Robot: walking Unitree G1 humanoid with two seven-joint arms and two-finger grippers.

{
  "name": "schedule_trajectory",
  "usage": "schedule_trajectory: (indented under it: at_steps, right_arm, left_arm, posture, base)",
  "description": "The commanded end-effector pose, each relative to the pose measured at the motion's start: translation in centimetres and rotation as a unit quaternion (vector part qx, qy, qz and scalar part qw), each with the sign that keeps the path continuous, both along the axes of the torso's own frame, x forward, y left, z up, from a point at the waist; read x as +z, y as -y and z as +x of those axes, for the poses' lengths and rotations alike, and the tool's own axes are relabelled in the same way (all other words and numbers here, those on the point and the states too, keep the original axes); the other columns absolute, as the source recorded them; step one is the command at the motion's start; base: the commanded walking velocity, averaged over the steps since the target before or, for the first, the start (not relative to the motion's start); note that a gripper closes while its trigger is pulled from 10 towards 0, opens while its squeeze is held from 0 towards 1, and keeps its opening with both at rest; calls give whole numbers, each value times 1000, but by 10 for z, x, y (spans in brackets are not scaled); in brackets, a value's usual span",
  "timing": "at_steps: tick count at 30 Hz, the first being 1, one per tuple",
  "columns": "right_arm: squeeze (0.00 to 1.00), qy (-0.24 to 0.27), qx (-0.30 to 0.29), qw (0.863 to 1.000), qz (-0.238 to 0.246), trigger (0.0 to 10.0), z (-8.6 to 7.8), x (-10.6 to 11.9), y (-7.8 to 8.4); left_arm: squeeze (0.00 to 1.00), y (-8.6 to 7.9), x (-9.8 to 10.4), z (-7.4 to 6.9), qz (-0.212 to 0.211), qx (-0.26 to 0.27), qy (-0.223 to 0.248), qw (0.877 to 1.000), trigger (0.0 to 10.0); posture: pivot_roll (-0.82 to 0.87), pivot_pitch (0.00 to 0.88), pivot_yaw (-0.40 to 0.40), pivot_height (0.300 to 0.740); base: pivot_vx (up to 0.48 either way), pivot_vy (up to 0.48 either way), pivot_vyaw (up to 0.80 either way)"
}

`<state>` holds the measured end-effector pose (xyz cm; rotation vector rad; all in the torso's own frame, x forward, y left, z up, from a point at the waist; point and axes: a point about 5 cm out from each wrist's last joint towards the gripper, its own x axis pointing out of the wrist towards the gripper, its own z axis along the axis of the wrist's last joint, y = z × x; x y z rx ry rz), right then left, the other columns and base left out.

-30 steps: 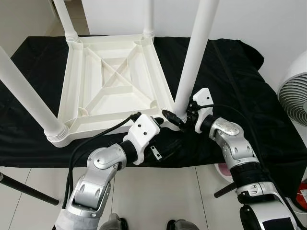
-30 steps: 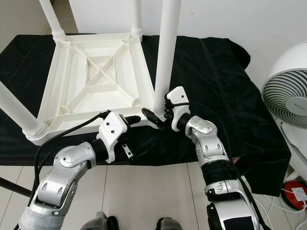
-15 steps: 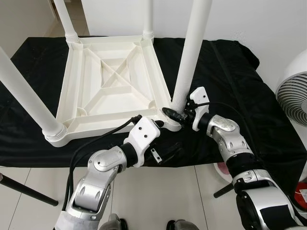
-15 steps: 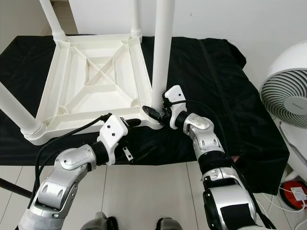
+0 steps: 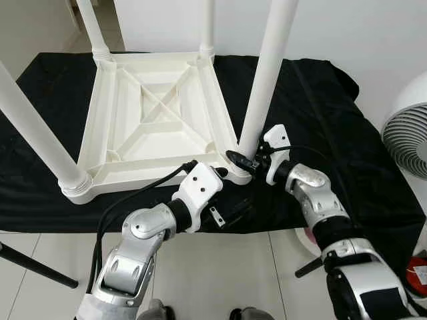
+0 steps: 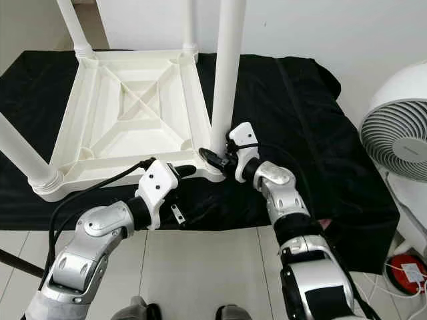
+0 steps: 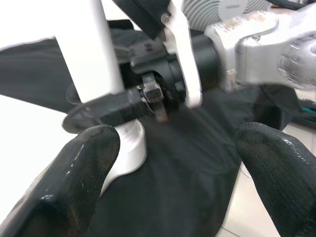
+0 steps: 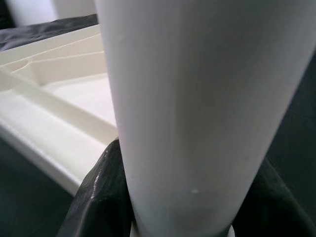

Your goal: Building children table

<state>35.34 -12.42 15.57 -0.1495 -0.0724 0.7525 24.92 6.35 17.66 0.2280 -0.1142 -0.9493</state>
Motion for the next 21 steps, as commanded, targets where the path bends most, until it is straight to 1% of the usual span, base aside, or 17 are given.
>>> schedule_trajectory:
  at_steps: [1, 5, 7, 8, 9, 11, 14, 15, 16, 17, 20, 21]
  right_arm:
    - [0, -14, -39, 999, 20, 10000, -5, -6, -3]
    - [0, -13, -46, 999, 26, 10000, -6, -5, -3]
    - [0, -23, -103, 993, 58, 10000, -9, -4, -5]
    - [0, -26, -122, 990, 67, 10000, -11, -4, -6]
    - [0, -26, -122, 990, 67, 10000, -11, -4, -6]
    - [0, -14, -156, 985, 73, 10000, -18, -3, -11]
    - [0, -9, -173, 982, 77, 10000, -22, -3, -13]
    - [0, -2, -199, 976, 84, 10000, -26, -2, -15]
    - [0, -2, -199, 976, 84, 10000, -26, -2, -15]
    - [0, 5, -231, 969, 89, 10000, -29, 0, -17]
    - [0, 5, -231, 969, 89, 10000, -29, 0, -17]
    - [0, 6, -253, 963, 91, 10000, -32, 1, -17]
  left_arm:
    - [0, -13, -2, 14, -12, 109, 9, 994, 10000]
    - [0, -13, -2, 15, -13, 109, 6, 994, 10000]
    - [0, -11, -5, 10, -2, 88, 3, 996, 10000]
    - [0, -10, -6, 9, 2, 80, 2, 997, 10000]
    - [0, -10, -6, 9, 2, 80, 2, 997, 10000]
    - [0, -9, -8, 6, 3, 72, 0, 997, 10000]
    - [0, -8, -8, 6, 2, 70, 0, 998, 10000]
    - [0, -8, -9, 5, 1, 69, -1, 998, 10000]
    - [0, -8, -9, 5, 1, 69, -1, 998, 10000]
    - [0, -8, -9, 5, 1, 67, -2, 998, 10000]
    - [0, -8, -9, 5, 1, 67, -2, 998, 10000]
    - [0, -8, -10, 5, 1, 65, -3, 998, 10000]
  posture:
    - [-58, 54, -12, 740]
    - [-58, 54, -12, 740]
    - [-63, 56, -8, 740]
    - [-63, 56, -7, 740]
    - [-63, 56, -7, 740]
    - [-66, 58, -6, 740]
    - [-66, 58, -6, 740]
    - [-68, 58, -7, 740]
    - [-68, 58, -7, 740]
    - [-68, 57, -8, 740]
    - [-68, 57, -8, 740]
    - [-68, 57, -8, 740]
  base:
    - [0, 0, 0]
    - [0, 0, 0]
    - [0, 0, 0]
    - [0, 0, 0]
    - [0, 0, 0]
    - [0, 0, 0]
    - [0, 0, 0]
    - [0, 0, 0]
    - [0, 0, 0]
    - [0, 0, 0]
    - [0, 0, 0]
    - [0, 0, 0]
